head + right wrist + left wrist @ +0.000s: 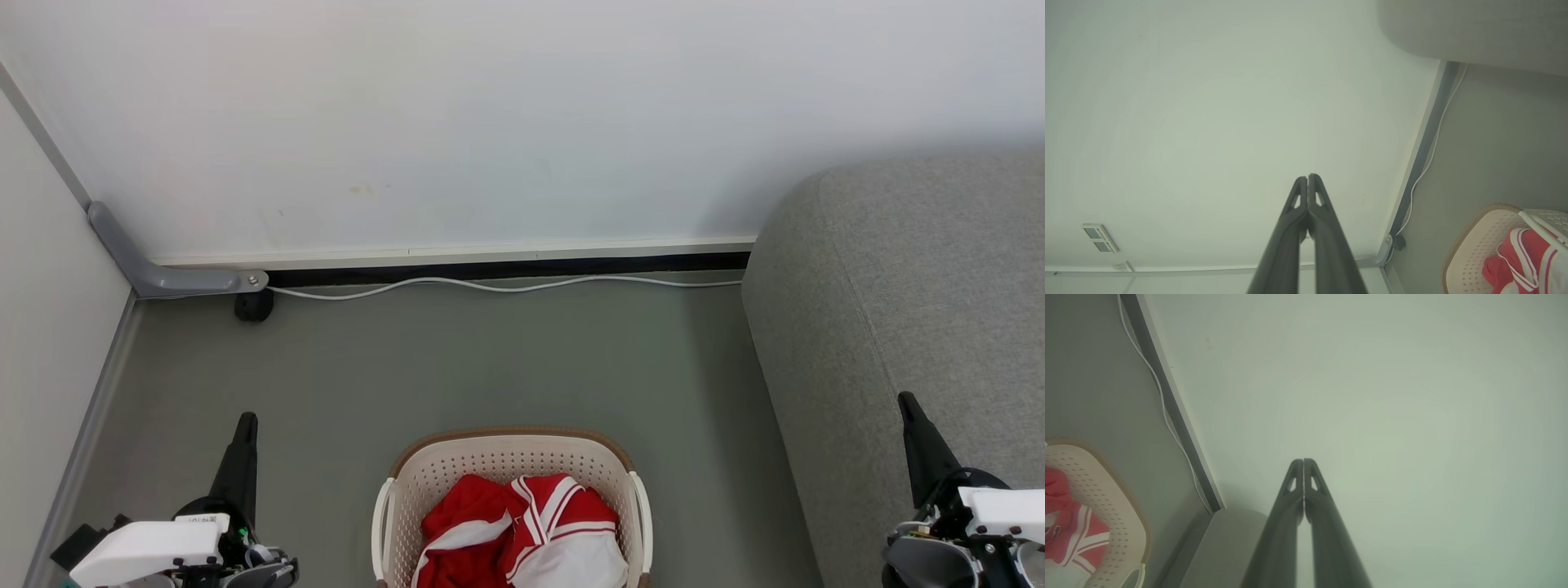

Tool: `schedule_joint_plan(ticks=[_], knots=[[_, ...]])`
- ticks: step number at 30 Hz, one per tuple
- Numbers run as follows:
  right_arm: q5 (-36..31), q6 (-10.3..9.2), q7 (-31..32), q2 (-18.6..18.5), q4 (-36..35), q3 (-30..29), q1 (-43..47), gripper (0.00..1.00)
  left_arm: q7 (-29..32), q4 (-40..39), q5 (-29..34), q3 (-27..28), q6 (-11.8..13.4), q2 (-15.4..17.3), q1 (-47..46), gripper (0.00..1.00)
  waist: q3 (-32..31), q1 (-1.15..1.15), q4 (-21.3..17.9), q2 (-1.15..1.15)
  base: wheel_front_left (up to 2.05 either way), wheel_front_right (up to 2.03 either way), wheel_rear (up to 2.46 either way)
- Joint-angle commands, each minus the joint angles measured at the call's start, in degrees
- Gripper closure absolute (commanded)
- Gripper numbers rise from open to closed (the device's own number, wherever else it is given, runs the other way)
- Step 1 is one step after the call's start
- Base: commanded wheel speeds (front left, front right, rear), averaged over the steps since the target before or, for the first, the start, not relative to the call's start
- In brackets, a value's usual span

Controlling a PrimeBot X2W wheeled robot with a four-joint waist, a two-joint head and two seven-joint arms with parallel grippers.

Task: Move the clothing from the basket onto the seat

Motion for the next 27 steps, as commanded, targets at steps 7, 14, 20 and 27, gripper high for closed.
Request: schedule_joint_plan(ticks=[7,14,20,27], knots=[[0.68,0.24,0.43,-0.56,-1.77,0.99,-0.95,1.00,0.41,-1.70,-0.22,1.85,-0.48,1.00,-3.32,1.00,0.00,0.00,0.00,0.00,0.00,0.00,0.00],[0.68,0.24,0.43,-0.56,-1.77,0.99,-0.95,1.00,0.41,-1.70,-0.22,1.85,-0.48,1.00,-3.32,1.00,0.00,0.00,0.00,0.00,0.00,0.00,0.00],[0.68,0.24,0.43,-0.56,-1.77,0.99,-0.95,1.00,0.41,-1.70,-0.22,1.85,-0.48,1.00,-3.32,1.00,0.00,0.00,0.00,0.00,0.00,0.00,0.00],[0.68,0.24,0.43,-0.56,-1.77,0.99,-0.95,1.00,0.41,-1.70,-0.22,1.85,-0.48,1.00,-3.32,1.00,0.00,0.00,0.00,0.00,0.00,0.00,0.00]])
